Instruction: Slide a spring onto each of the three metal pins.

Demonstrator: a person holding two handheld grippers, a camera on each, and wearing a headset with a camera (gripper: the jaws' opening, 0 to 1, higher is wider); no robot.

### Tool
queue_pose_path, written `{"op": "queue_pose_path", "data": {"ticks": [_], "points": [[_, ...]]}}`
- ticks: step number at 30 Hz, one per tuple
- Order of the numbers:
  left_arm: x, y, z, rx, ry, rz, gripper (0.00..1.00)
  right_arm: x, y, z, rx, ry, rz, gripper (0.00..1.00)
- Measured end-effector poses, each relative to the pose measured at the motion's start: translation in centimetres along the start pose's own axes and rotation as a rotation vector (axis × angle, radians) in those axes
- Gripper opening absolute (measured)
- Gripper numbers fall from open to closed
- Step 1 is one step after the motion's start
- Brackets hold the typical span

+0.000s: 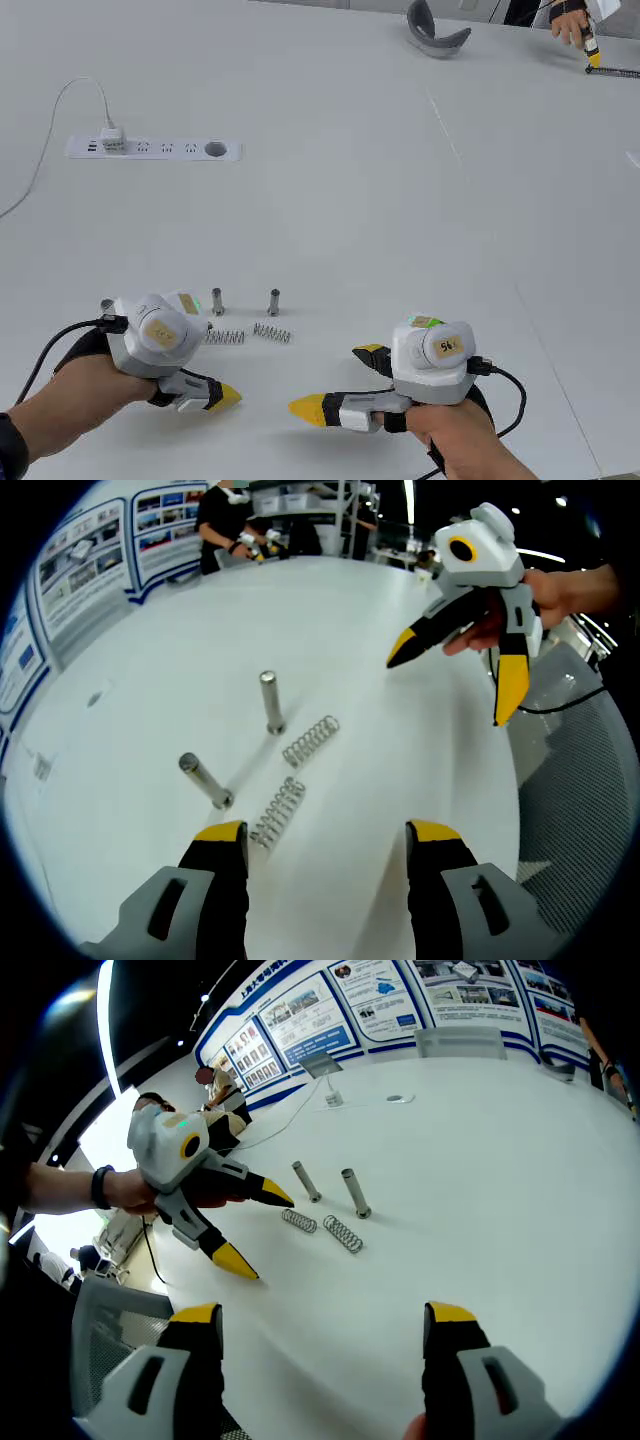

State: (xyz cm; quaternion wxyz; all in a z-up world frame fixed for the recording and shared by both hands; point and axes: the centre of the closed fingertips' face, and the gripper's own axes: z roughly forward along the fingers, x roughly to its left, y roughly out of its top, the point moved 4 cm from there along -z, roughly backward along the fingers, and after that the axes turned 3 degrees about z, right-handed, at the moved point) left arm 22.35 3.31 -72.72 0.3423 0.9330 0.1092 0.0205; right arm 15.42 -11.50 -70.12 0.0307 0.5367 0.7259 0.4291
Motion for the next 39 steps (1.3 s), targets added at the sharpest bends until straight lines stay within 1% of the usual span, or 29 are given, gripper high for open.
{"op": "queue_pose_path", "data": {"ticks": [3,7,9,13,15,18,20,21,22,24,26,28,29,31,33,36,39], "points": [[0.2,0.0,0.2,0.000,0.007,-0.003,0.61,0.1,0.0,0.0,0.004,0.000,-0.002,0.83],[0.8,0.1,0.5,-0.006,0.017,-0.007,0.52,0.0,0.0,-0.1,0.004,0.000,0.001,0.83],[0.8,0.0,0.6,-0.005,0.017,-0.020,0.50,-0.1,0.0,-0.2,0.006,-0.002,-0.001,0.83],[0.6,-0.1,0.6,0.000,0.021,-0.031,0.43,-0.1,0.1,-0.3,0.003,-0.004,0.002,0.83],[0.6,-0.3,0.7,0.007,0.033,-0.037,0.39,-0.1,0.1,-0.3,0.002,-0.003,0.002,0.83],[1.0,-0.4,0.7,0.005,0.069,-0.041,0.27,0.1,0.0,-0.1,0.004,-0.002,0.003,0.83],[1.2,-0.5,0.9,0.008,0.083,-0.067,0.26,0.3,0.0,-0.1,0.006,0.002,0.004,0.83],[1.5,-0.2,0.9,-0.006,0.092,-0.072,0.26,0.3,0.0,0.0,0.007,0.002,0.004,0.83],[1.5,-0.3,0.9,0.003,0.099,-0.089,0.25,0.3,-0.1,0.0,0.007,0.003,0.005,0.83],[1.7,-0.3,1.0,0.002,0.121,-0.087,0.22,0.5,-0.1,0.1,0.008,0.005,0.007,0.83],[1.9,-0.3,1.1,0.005,0.155,-0.072,0.17,0.6,-0.2,0.2,0.012,0.006,0.005,0.83],[1.8,-0.3,1.0,0.000,0.153,-0.087,0.12,0.7,-0.2,0.2,0.013,0.009,0.003,0.83],[1.9,-0.4,0.9,-0.006,0.170,-0.093,0.11,0.8,-0.1,0.1,0.014,0.010,0.001,0.83],[1.8,-0.5,0.9,-0.017,0.183,-0.100,0.11,0.9,0.0,0.1,0.014,0.010,-0.003,0.83],[1.7,-0.6,0.7,-0.011,0.191,-0.104,0.11,0.9,0.1,0.1,0.011,0.009,-0.003,0.83],[1.6,-1.0,0.4,0.001,0.197,-0.128,0.10,1.0,0.4,0.0,0.004,0.007,-0.002,0.82],[1.5,-1.5,0.0,0.001,0.196,-0.136,0.10,1.0,0.4,0.0,0.003,0.007,-0.003,0.82]]}}
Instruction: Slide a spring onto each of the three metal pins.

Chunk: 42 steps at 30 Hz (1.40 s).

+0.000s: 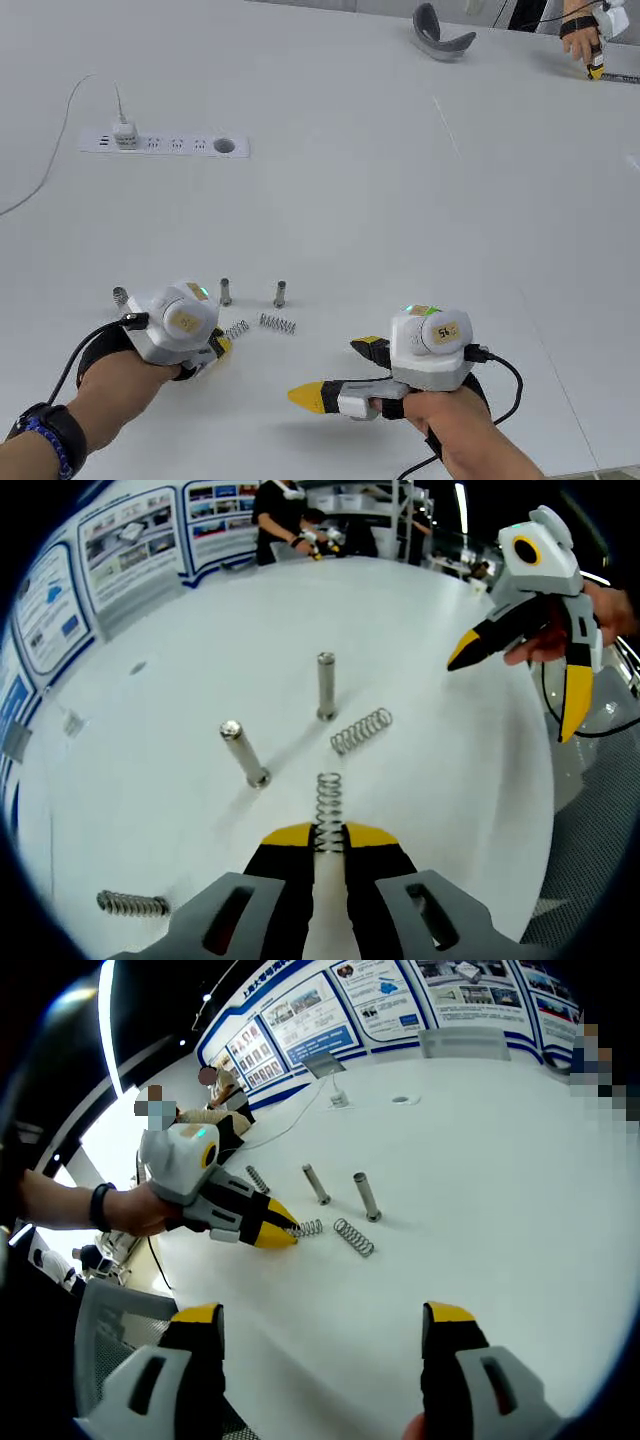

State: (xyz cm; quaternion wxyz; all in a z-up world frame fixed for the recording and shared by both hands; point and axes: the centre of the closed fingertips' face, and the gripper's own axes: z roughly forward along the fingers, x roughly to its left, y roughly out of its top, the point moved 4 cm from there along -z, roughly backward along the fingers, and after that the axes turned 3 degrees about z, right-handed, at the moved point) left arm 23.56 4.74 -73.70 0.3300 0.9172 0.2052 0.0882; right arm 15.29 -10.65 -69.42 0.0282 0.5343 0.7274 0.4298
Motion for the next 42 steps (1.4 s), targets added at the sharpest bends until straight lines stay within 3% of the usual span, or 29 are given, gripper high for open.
{"op": "queue_pose_path", "data": {"ticks": [7,12,27,35,42], "points": [[0.1,-0.9,-1.3,0.010,0.009,-0.063,0.10,0.6,0.0,0.1,-0.013,0.007,0.021,0.82],[-0.4,-1.2,-2.5,-0.008,0.005,-0.100,0.10,1.0,-0.1,0.3,-0.018,0.015,0.030,0.82],[-1.5,-2.9,-5.1,-0.021,-0.003,-0.140,0.10,2.3,0.3,0.6,-0.034,0.036,0.044,0.80],[-1.9,-2.6,-6.9,-0.068,-0.019,-0.172,0.10,3.5,0.8,1.1,-0.056,0.065,0.064,0.76],[-2.3,-2.6,-8.2,-0.092,-0.028,-0.160,0.10,4.8,1.6,1.7,-0.075,0.097,0.072,0.72]]}}
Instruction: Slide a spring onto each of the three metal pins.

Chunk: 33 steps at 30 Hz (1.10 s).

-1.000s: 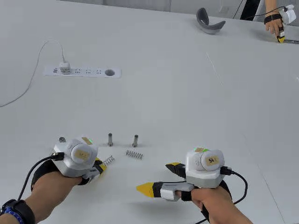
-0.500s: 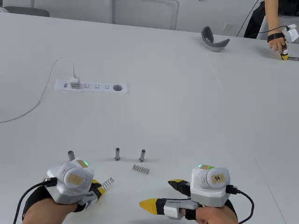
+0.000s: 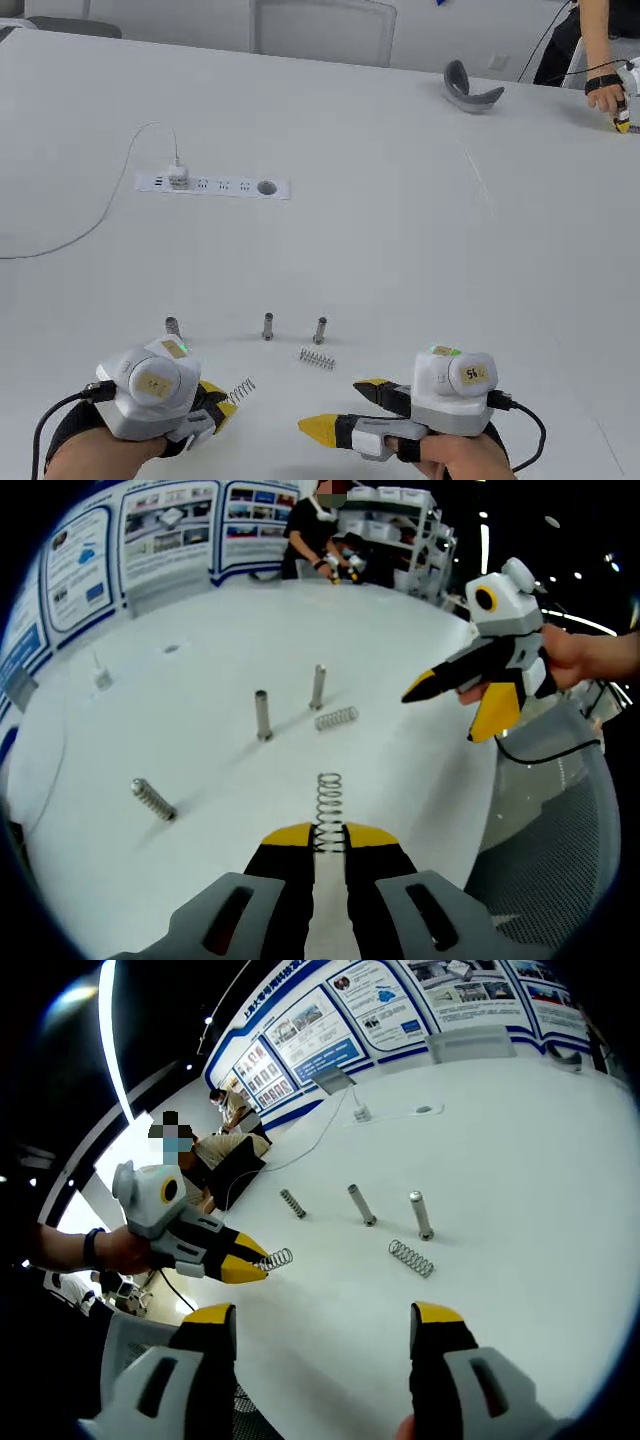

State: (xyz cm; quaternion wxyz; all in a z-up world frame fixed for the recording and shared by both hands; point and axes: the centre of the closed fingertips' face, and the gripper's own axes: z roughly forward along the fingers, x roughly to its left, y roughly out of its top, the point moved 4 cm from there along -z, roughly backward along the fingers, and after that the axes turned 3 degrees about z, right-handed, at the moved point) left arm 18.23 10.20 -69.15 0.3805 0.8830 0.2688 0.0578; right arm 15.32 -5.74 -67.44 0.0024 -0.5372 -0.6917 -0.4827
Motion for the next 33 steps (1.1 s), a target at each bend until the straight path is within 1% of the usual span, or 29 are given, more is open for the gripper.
{"op": "queue_pose_path", "data": {"ticks": [5,13,18,22,26,33], "points": [[0.0,-0.3,-0.9,-0.011,0.002,0.001,0.10,0.5,0.2,0.5,0.005,0.012,-0.006,0.70],[0.1,-1.0,-2.1,-0.016,0.010,-0.004,0.10,1.4,0.3,1.2,0.013,0.029,-0.013,0.70],[0.0,-1.1,-2.8,-0.023,0.007,0.002,0.10,1.9,0.2,1.6,0.021,0.041,-0.017,0.69],[0.0,-1.1,-3.1,-0.034,0.004,0.001,0.10,2.3,0.3,1.8,0.028,0.052,-0.024,0.69],[-0.2,-0.9,-3.2,-0.042,-0.003,0.014,0.10,2.8,0.3,2.0,0.036,0.068,-0.031,0.69],[-0.6,-0.3,-3.4,-0.059,-0.017,0.041,0.10,3.8,0.7,2.5,0.044,0.108,-0.040,0.64]]}}
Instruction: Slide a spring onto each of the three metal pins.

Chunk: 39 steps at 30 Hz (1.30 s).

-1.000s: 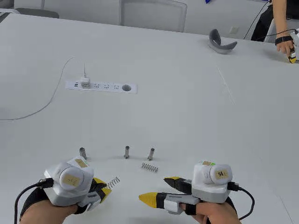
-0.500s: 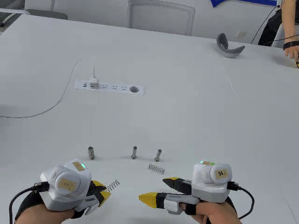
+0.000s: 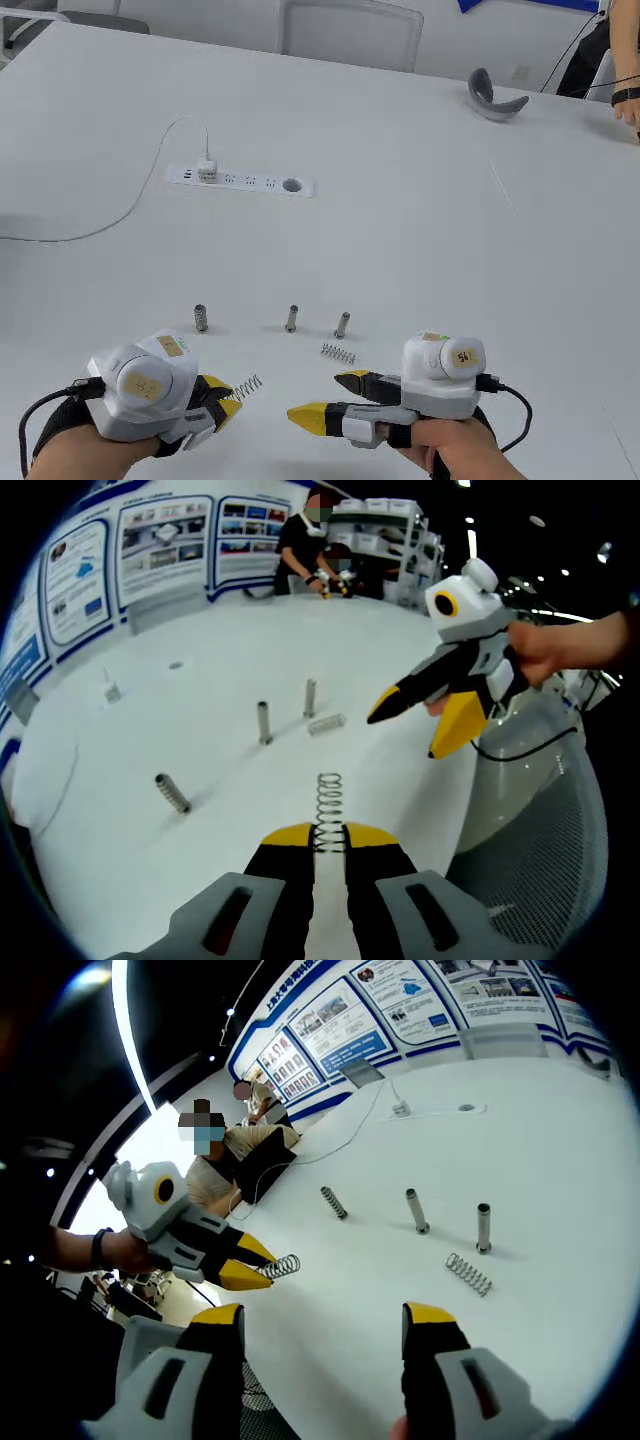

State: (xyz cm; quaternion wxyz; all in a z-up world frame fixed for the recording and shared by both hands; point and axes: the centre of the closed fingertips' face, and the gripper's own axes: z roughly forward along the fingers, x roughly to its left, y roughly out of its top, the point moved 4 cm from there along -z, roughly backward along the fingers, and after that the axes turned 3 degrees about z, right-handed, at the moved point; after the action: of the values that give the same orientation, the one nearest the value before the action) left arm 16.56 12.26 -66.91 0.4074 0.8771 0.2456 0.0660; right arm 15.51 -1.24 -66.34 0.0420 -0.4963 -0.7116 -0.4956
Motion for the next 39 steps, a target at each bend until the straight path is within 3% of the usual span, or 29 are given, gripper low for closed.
{"op": "queue_pose_path", "data": {"ticks": [10,16,25,39], "points": [[-0.8,1.0,0.0,-0.018,-0.027,0.041,0.10,1.4,0.7,1.1,0.009,0.065,0.006,0.55],[-1.5,1.0,0.5,-0.020,-0.044,0.050,0.10,2.0,0.6,1.8,0.015,0.096,0.016,0.49],[-2.9,1.4,1.0,-0.023,-0.081,0.078,0.10,2.4,0.0,2.2,0.027,0.125,0.063,0.43],[-3.5,1.6,1.3,-0.010,-0.107,0.134,0.10,2.5,-0.3,2.0,0.036,0.150,0.116,0.25]]}}
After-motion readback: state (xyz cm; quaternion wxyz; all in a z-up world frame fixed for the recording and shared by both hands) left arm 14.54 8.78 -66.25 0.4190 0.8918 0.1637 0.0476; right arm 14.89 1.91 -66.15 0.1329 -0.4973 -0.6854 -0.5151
